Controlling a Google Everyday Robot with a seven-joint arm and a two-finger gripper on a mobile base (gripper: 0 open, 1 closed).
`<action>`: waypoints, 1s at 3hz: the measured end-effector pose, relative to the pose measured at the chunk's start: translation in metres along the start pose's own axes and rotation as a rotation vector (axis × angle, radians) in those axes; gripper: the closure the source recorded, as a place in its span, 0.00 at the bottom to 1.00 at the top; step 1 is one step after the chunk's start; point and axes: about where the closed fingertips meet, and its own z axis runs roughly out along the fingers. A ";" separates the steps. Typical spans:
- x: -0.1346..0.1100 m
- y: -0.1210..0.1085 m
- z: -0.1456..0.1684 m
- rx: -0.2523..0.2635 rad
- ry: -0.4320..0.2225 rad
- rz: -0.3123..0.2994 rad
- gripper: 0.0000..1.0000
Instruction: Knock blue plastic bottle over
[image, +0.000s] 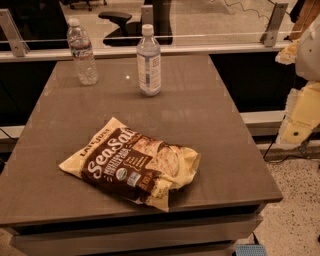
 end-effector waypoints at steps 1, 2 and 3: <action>0.000 0.000 0.000 0.000 0.000 0.000 0.00; -0.003 -0.015 0.005 0.009 -0.055 0.003 0.00; -0.013 -0.035 0.026 0.000 -0.183 0.033 0.00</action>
Offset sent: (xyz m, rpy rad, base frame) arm 0.0462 -0.0025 -0.0044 0.1471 -0.0455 0.0251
